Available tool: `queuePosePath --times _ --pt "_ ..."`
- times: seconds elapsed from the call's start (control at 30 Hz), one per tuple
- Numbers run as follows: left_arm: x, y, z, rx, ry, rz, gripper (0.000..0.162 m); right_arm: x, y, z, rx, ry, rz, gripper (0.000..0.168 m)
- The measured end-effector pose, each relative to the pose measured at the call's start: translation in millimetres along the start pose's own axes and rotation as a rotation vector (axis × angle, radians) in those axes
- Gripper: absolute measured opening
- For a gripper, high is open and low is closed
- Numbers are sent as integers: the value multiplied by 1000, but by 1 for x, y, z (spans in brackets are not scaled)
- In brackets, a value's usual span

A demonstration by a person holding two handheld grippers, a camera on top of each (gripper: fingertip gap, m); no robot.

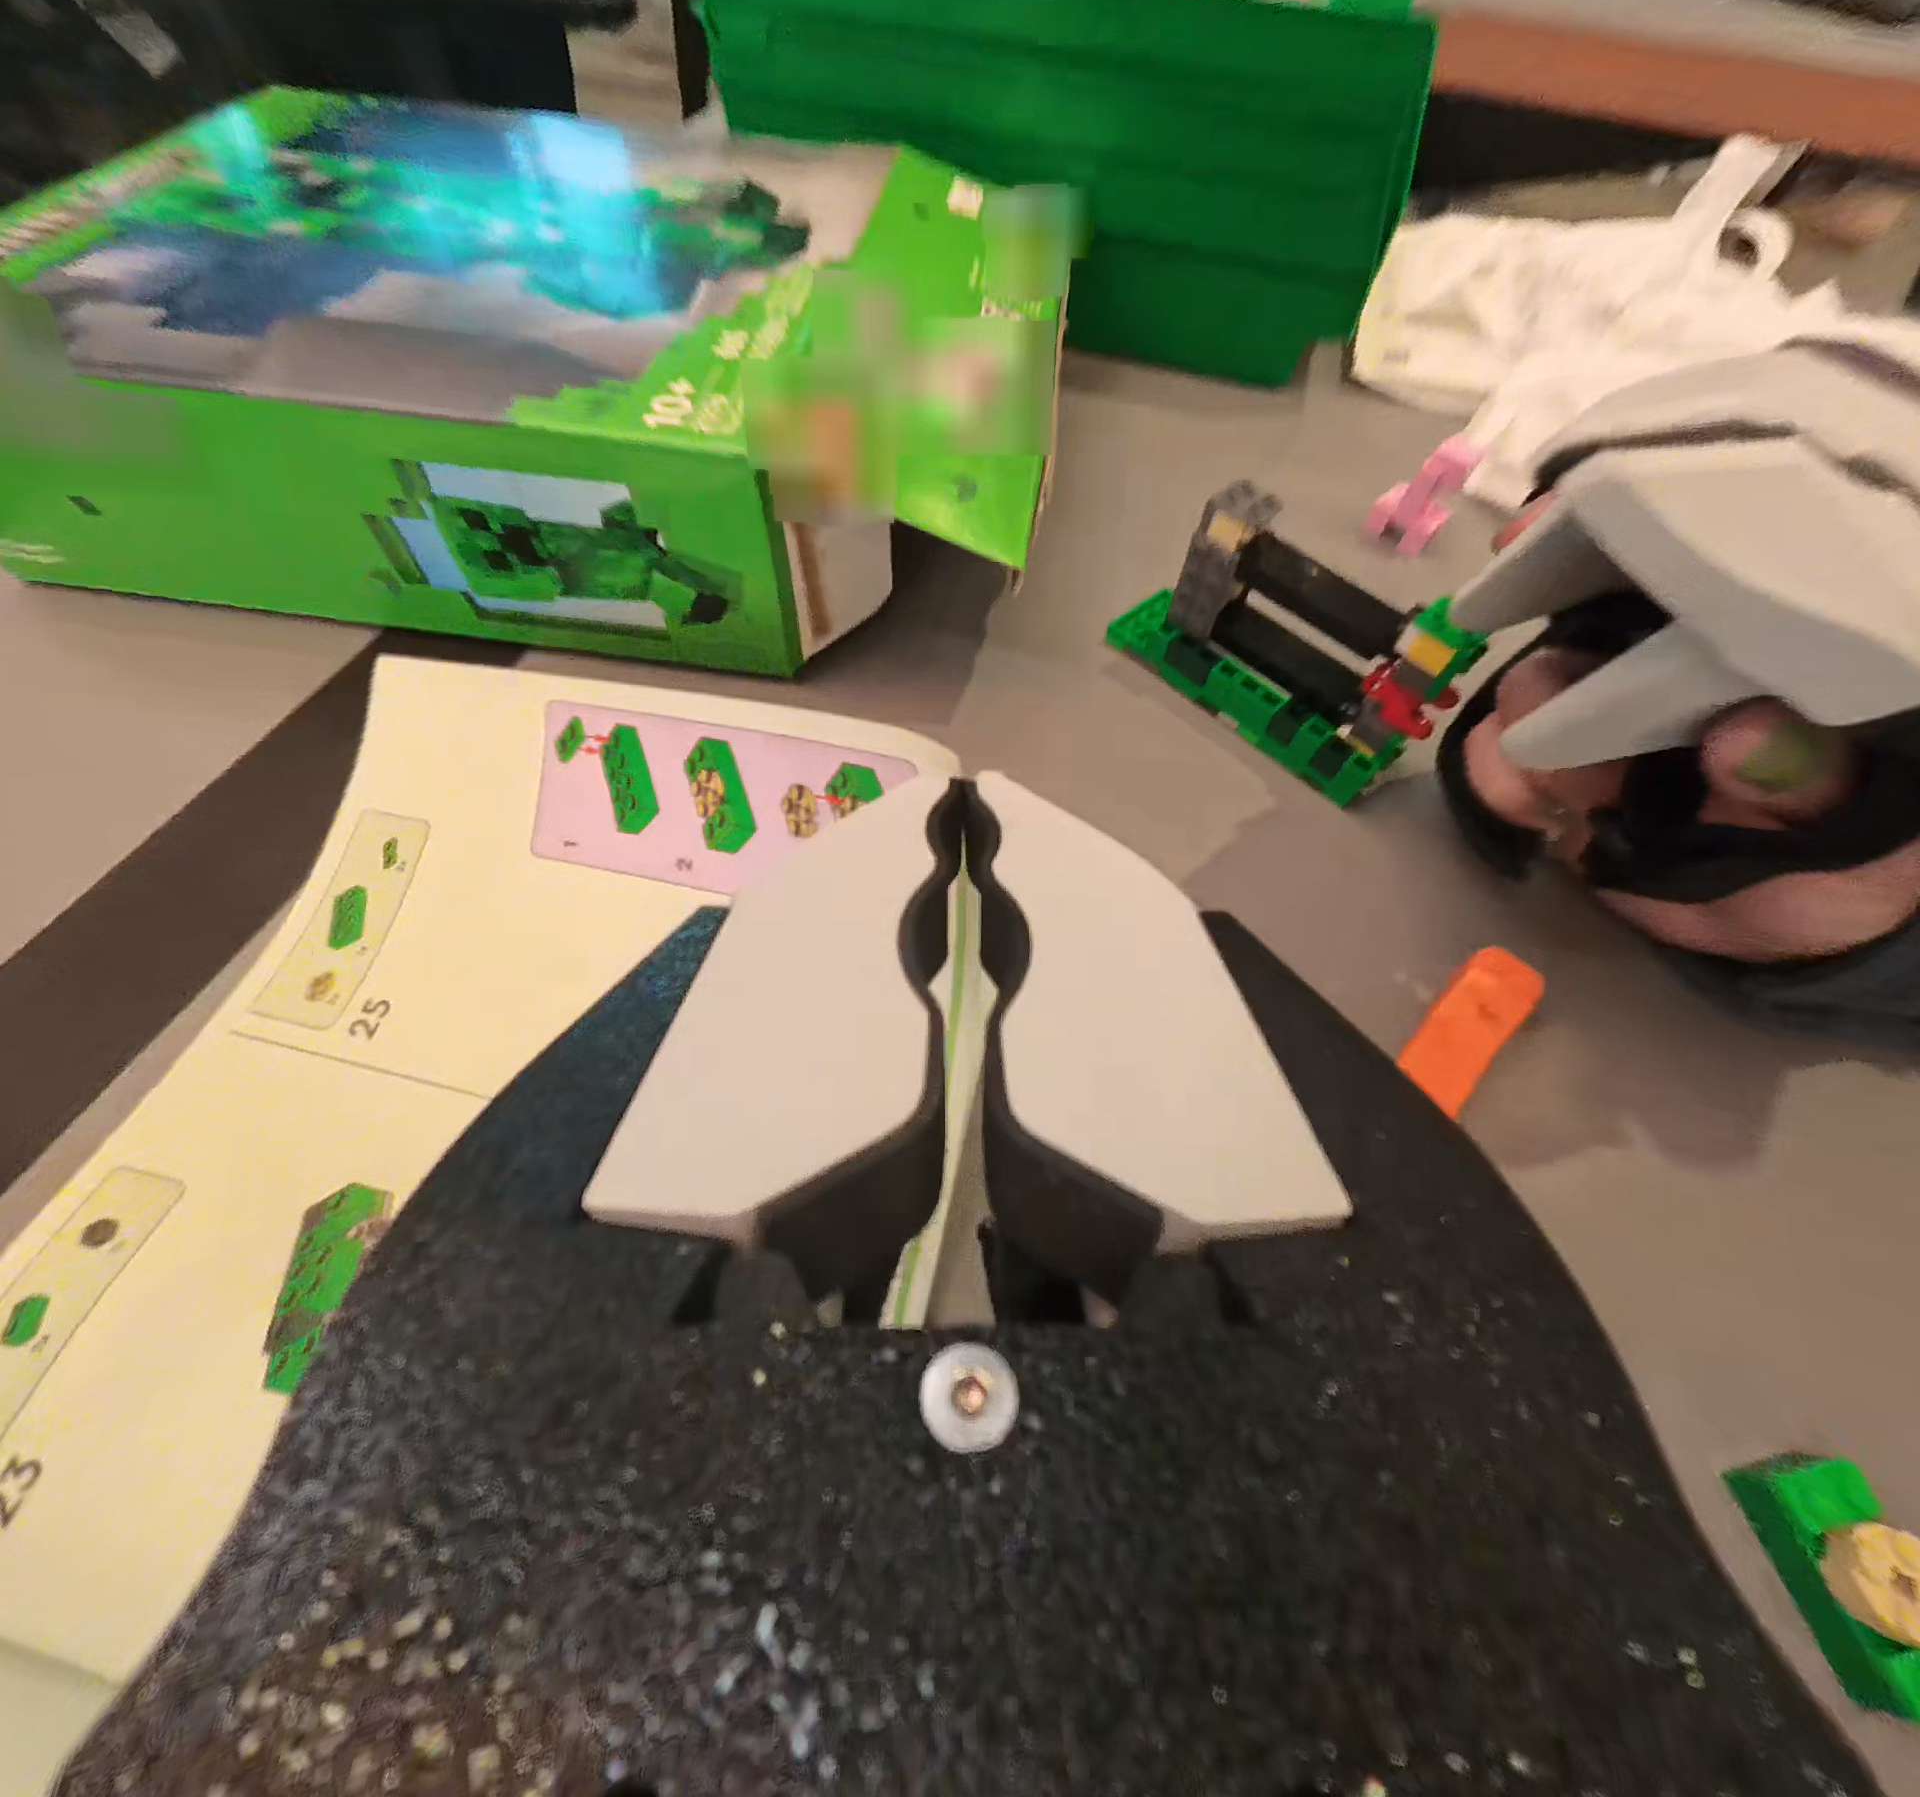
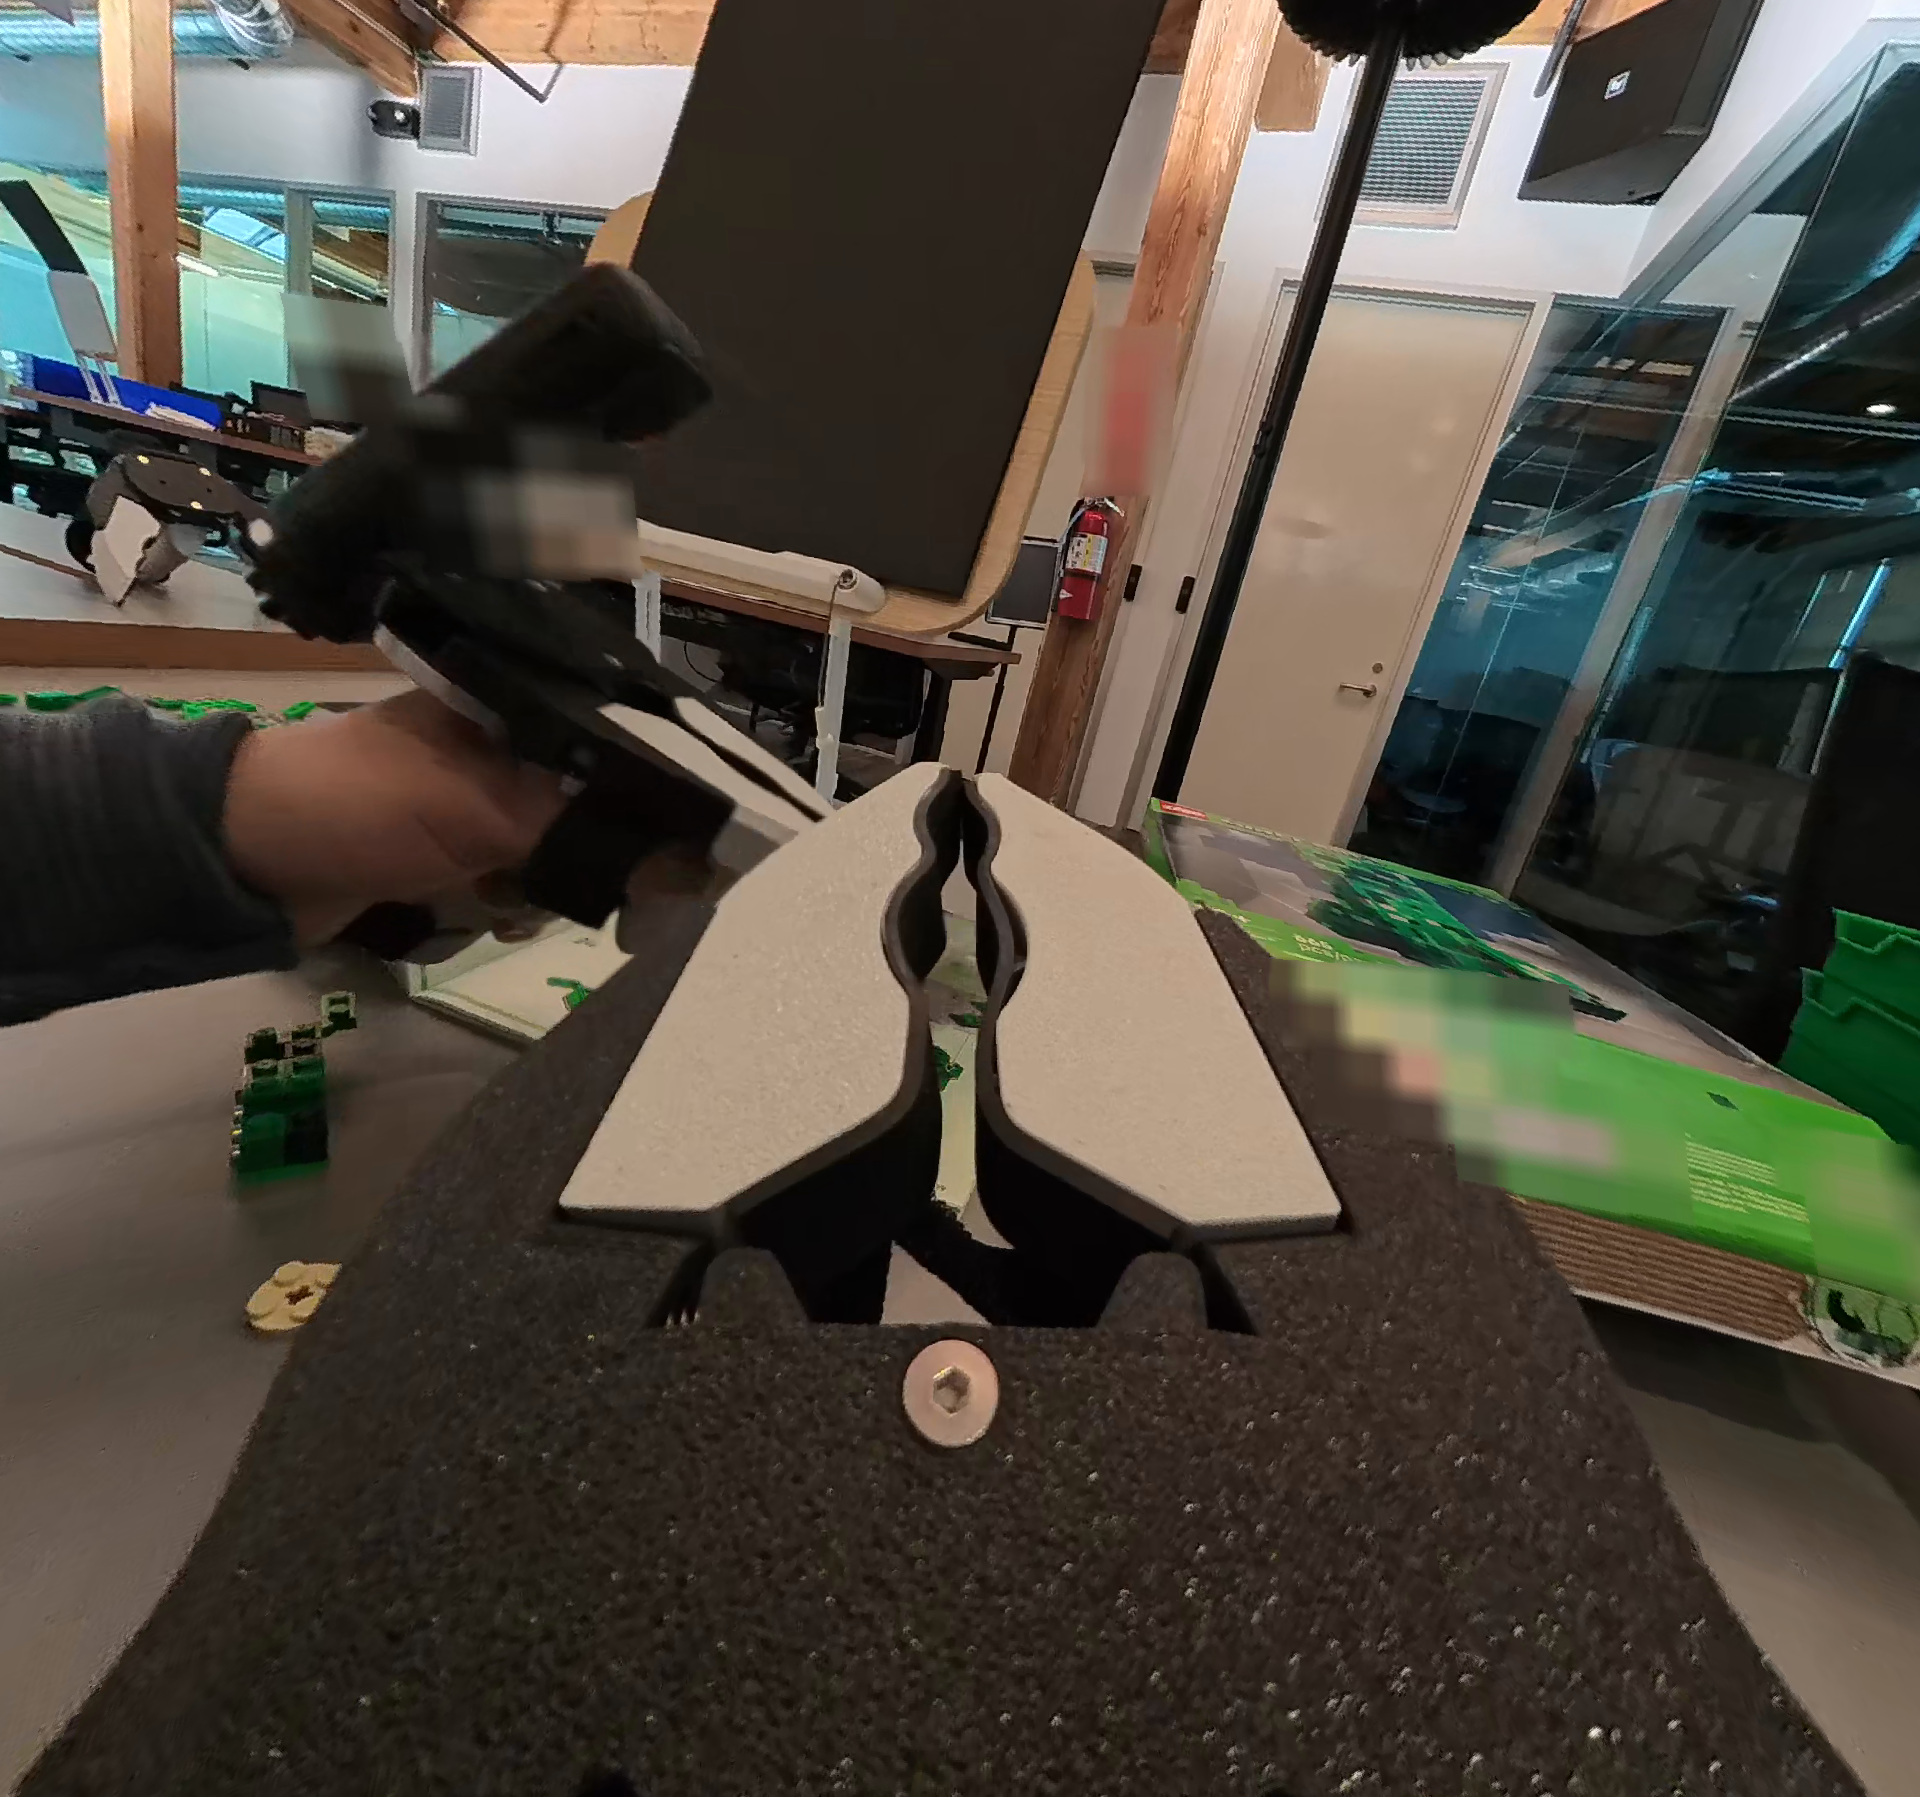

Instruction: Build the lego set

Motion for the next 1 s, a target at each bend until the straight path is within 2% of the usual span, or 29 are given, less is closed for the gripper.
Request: queuePosePath --times 0.13,0.33,0.5,0.6,0.67,0.87,1.0 --pt "-3 1 19 -104 20 25 0 3 0 -1 0 -19 20 0" --pt "-5 -2 33 -167 -2 27 0 11 1 -3 20 -77 69 0" --pt "-3 -6 44 -201 -36 21 0 28 7 -13 132 -185 114 0" --pt "0 -8 50 -231 -47 35 0 40 11 -22 273 -227 138 22" --pt "3 -8 54 -242 -54 37 0 46 12 -28 337 -236 109 30" --pt "9 -11 70 -275 -83 20 0 48 9 -61 520 -214 -130 35" --pt "14 -13 84 -317 -105 29 0 48 -3 -78 588 -278 -217 39"
Point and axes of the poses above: each gripper's, where its closed fingertips meet, z back along the fingers, y out of its underside, x = y × z across the jaws, the point moved 10 cm from there along z, back along the fingers, and after that the axes turned 1 degree about z, right-handed, at the moved point
